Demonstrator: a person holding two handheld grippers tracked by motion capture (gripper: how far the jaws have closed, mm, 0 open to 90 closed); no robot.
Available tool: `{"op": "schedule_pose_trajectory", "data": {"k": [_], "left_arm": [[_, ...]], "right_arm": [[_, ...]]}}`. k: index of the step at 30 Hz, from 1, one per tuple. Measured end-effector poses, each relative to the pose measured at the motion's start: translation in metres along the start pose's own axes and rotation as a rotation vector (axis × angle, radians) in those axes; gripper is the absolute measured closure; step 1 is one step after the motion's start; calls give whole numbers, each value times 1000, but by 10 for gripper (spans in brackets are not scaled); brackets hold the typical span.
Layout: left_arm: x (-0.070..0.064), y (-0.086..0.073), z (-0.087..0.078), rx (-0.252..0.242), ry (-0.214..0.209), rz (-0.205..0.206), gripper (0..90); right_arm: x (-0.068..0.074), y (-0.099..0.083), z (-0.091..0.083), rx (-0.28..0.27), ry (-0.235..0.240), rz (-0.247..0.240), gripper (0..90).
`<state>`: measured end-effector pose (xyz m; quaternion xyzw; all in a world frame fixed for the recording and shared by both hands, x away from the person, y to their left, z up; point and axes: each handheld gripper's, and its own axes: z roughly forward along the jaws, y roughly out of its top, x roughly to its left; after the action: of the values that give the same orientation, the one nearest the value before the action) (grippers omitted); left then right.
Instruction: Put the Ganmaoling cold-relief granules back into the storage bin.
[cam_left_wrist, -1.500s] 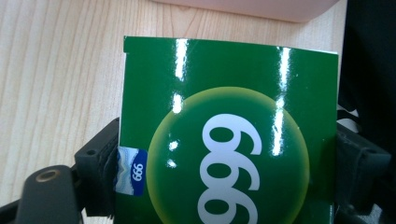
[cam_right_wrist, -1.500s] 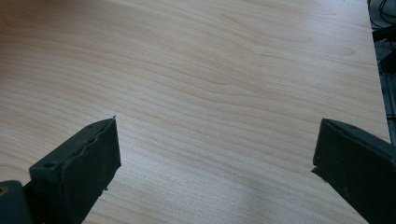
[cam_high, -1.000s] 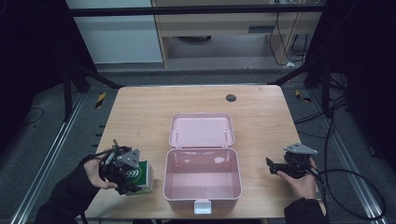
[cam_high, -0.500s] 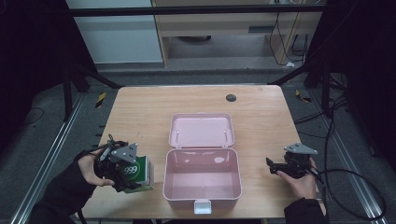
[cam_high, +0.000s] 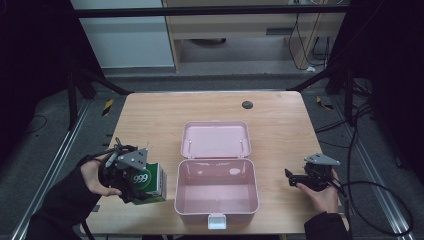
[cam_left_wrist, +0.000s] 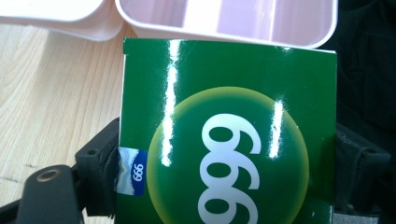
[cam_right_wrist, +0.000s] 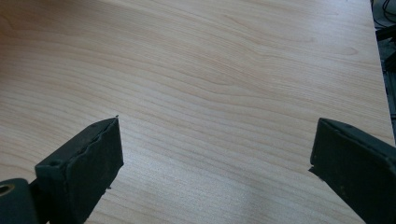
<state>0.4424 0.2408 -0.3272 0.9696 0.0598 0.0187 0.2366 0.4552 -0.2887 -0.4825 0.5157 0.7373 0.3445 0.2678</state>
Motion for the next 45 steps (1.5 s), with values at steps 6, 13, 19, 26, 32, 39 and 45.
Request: {"op": "schedule_pose_trajectory", "data": {"k": [6, 13, 19, 26, 32, 39, 45], "left_arm": [[-2, 7, -8, -16, -3, 6, 146], [-3, 16, -11, -12, 1, 14, 146], [-4, 32, -16, -9, -2, 36, 147], [-5, 45, -17, -5, -3, 53, 147], [-4, 58, -17, 5, -6, 66, 147], [-4, 71, -15, 6, -11, 81, 147], [-3, 83, -13, 9, -15, 98, 147]], "right_arm": [[-1, 0, -1, -4, -1, 0, 26], [0, 0, 0, -4, -1, 0, 26], [-1, 0, -1, -6, -2, -1, 26], [-2, 0, -1, -10, -4, 0, 25], [-2, 0, -1, -10, -3, 0, 26], [-3, 0, -1, -10, -1, 2, 25], [-3, -1, -1, -12, 0, 2, 26]]}}
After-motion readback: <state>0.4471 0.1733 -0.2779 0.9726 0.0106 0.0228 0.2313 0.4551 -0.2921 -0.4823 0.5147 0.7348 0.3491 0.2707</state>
